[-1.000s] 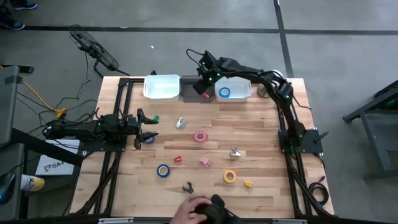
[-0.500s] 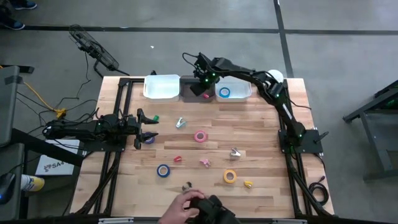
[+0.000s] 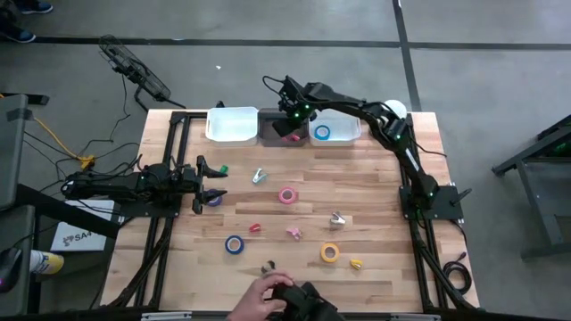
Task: Pick and place Stapler, Stapler remover, tape
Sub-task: Put the pink tape into the right white bin
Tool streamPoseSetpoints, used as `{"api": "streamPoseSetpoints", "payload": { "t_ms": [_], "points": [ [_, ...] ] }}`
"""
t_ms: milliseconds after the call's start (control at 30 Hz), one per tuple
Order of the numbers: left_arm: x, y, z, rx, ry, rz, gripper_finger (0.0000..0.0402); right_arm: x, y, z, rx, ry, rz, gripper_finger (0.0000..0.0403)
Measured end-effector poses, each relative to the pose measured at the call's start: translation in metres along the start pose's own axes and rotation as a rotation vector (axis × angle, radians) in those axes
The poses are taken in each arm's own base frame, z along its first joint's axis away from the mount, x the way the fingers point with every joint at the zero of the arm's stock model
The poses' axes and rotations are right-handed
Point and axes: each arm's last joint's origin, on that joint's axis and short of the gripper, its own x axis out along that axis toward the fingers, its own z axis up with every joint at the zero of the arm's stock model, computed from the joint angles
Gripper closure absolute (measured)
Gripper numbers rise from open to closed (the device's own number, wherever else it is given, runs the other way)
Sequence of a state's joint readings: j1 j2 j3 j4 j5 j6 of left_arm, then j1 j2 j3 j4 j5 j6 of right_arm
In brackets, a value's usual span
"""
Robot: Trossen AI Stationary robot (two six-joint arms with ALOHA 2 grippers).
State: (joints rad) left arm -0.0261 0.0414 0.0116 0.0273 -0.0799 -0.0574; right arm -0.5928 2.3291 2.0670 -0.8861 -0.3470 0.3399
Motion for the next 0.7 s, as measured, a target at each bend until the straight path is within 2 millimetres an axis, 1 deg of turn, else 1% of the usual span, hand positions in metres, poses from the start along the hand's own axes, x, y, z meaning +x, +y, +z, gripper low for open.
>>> {"api": "streamPoseSetpoints", "payload": {
  "t_ms": [67,200,367,500,633,700],
  "points": [
    [0.0,0.0,0.0,0.0,0.0,0.0,0.0143,0.0,0.001,0.0,-0.002,0.001,0.001,0.0205],
    [0.0,0.0,0.0,0.0,0.0,0.0,0.0143,-0.004,0.007,0.001,-0.009,-0.005,0.002,0.0199],
    [0.0,0.0,0.0,0.0,0.0,0.0,0.0143,-0.023,0.021,0.0,-0.042,-0.039,-0.004,0.0199],
    [0.0,0.0,0.0,0.0,0.0,-0.001,0.0143,-0.042,0.031,-0.009,-0.089,-0.03,-0.081,0.0199],
    [0.0,0.0,0.0,0.0,0.0,-0.002,0.0143,-0.054,0.039,-0.02,-0.129,0.011,-0.167,0.0199],
    [0.0,0.0,0.0,0.0,0.0,-0.003,0.0143,-0.059,0.043,-0.025,-0.144,0.028,-0.179,0.0199]
  ]
}}
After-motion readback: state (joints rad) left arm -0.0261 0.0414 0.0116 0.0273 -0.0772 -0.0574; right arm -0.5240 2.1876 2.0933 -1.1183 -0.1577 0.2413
